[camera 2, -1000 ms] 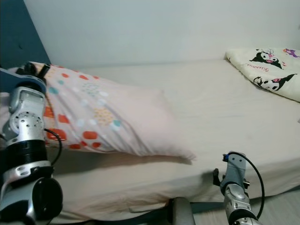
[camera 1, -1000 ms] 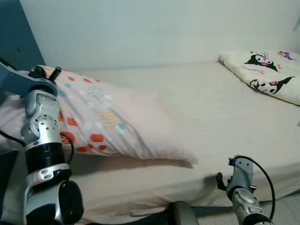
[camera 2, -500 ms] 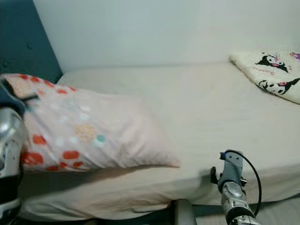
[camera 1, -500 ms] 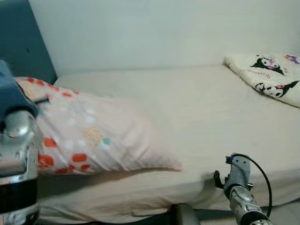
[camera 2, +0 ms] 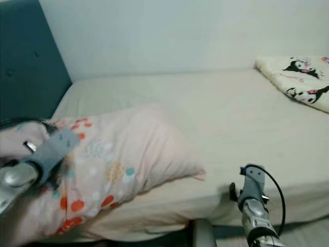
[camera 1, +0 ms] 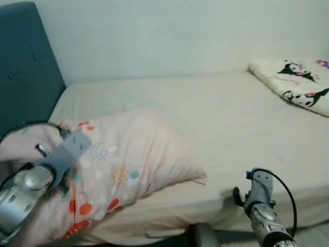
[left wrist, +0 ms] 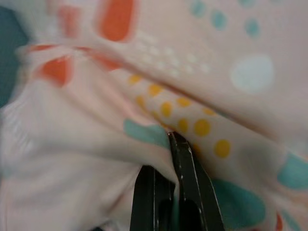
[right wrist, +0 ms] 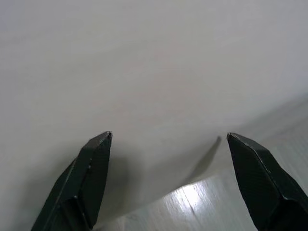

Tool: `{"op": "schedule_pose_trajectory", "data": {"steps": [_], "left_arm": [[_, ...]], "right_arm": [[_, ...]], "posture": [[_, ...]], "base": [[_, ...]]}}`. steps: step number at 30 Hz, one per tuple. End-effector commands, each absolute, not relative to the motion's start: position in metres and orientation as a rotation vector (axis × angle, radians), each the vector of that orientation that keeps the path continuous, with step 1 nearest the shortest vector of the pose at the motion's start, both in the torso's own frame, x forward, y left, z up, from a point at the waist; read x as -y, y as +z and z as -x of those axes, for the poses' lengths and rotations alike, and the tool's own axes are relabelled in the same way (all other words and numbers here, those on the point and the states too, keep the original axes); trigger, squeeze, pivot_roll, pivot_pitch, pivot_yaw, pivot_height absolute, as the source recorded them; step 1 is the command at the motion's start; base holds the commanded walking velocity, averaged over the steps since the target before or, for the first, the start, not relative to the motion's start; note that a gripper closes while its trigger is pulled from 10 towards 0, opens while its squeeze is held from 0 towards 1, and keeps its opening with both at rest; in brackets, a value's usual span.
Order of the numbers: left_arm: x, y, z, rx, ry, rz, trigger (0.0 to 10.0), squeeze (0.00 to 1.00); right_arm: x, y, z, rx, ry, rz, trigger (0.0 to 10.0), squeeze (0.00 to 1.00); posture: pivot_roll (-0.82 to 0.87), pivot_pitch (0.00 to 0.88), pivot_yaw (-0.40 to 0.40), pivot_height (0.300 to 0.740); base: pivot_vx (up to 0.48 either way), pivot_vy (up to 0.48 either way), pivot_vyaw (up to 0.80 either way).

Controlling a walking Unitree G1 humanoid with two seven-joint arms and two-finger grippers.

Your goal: Clean up the room

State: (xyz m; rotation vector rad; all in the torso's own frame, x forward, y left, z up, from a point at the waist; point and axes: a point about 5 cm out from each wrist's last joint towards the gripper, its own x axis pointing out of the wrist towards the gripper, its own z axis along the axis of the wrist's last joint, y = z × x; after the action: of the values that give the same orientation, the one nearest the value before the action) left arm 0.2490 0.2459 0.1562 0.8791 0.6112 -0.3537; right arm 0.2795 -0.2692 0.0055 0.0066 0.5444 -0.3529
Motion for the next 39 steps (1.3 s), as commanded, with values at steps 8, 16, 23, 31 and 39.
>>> {"op": "schedule_pose_trajectory", "data": {"steps": [8,16,23,31,39], "left_arm": [[-0.191,0.151,-0.201,-0.648,-0.975,-0.72,0.0,0.0],[-0.131,0.162,-0.21,-0.369,-1.122,-0.421,0.0,0.0],[-0.082,0.186,-0.24,-0.115,-1.063,-0.08,0.0,0.0],[-0.056,0.225,-0.268,0.068,-0.981,0.209,0.0,0.0],[-0.062,0.262,-0.304,0.246,-0.713,0.431,0.0,0.0]], "right_arm": [[0.266,0.0,-0.276,-0.568,-0.349,-0.01,10.0,0.0],[0.264,0.001,-0.277,-0.566,-0.343,-0.011,10.0,0.0],[0.264,0.0,-0.276,-0.567,-0.344,-0.009,10.0,0.0],[0.265,0.0,-0.276,-0.567,-0.347,-0.009,10.0,0.0],[0.265,0.0,-0.276,-0.565,-0.351,-0.012,10.0,0.0]], "posture": [[-0.02,0.0,-0.012,0.541],[-0.03,0.0,-0.014,0.541],[-0.04,0.0,-0.014,0.541],[-0.05,0.0,-0.009,0.541],[-0.05,0.0,-0.007,0.541]], "base": [[0.0,0.0,0.0],[0.0,0.0,0.0],[0.0,0.0,0.0],[0.0,0.0,0.0],[0.0,0.0,0.0]]}}
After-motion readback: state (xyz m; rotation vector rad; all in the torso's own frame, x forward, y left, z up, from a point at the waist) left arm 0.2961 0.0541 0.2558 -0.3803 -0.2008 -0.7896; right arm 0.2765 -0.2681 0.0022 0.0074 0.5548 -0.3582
